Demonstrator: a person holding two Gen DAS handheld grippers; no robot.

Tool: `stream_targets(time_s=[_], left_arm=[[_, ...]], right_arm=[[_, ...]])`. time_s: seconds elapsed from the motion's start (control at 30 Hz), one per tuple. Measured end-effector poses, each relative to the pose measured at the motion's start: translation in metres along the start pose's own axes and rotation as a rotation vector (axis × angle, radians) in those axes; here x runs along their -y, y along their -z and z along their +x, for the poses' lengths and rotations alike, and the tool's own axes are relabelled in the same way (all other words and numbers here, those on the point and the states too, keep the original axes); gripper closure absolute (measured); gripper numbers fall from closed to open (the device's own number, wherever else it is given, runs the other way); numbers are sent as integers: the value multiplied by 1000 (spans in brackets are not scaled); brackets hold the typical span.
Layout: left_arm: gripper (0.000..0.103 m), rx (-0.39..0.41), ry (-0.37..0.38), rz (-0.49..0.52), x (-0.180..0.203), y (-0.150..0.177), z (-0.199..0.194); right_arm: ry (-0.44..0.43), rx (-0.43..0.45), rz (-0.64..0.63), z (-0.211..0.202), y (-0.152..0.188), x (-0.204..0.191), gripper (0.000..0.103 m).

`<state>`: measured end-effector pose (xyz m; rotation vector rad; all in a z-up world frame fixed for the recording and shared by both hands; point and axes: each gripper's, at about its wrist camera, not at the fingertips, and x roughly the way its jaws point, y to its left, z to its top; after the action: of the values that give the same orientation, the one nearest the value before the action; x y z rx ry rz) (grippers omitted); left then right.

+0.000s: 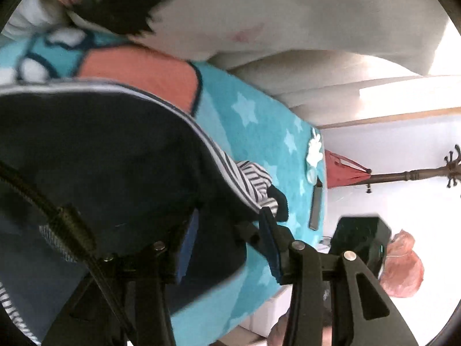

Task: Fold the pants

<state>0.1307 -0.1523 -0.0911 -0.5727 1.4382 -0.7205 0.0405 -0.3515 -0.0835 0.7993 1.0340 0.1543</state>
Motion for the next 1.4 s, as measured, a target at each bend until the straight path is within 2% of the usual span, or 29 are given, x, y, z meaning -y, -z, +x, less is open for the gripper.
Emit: stream_targets(time_s=[0.07,0.17,0.27,0.47,0.6,0.67,0.8,0.87,0.9,0.93,1.03,1.1,1.13,1.23,1.3,1.33,1.4], left_arm=[[62,-47,21,-15,2,-4,17],[62,-73,28,-18,12,-9,37],[62,-30,16,-32,16,-19,38],[62,74,-81,-56,6,-41,31],[62,96,-70,-100,-6,-44,21],[62,109,-47,-120,-8,-43,11],[61,136,-49,-84,0,-28,-12],[58,150,-65,-56,5,-14,-25],[58,166,-89,-40,5,-6,-32],[58,185,-114,-31,4,2,-41],[58,220,-162,-22,-4,19,-59],[58,248,-181,-38,-16,31,-77],[58,260,-193,-50,-23,38,-85],[58,286,-238,-75,-40,51,-102],[58,314,-259,-103,-54,60,-115],[58,336,-257,-129,-64,67,-126],[58,376,-263,-168,-80,79,-145]], right_arm=[[34,6,-27,-7,3,1,96],[55,5,-56,-14,6,4,96],[90,6,-62,-20,9,11,97],[216,19,-73,-39,20,32,99],[317,8,-113,-47,26,40,98],[323,31,-128,-55,26,40,98],[234,116,-245,-69,12,10,94],[137,79,-314,-64,8,-12,94],[96,33,-355,-54,6,-24,94],[87,-3,-386,-43,2,-33,94],[100,-96,-434,-2,-14,-44,94],[159,-70,-423,13,-30,-40,94],[203,-26,-385,16,-45,-31,94],[273,113,-286,0,-73,-14,82],[260,193,-220,-20,-84,-4,54],[263,204,-206,-25,-86,-3,49],[240,182,-196,-36,-82,2,46]])
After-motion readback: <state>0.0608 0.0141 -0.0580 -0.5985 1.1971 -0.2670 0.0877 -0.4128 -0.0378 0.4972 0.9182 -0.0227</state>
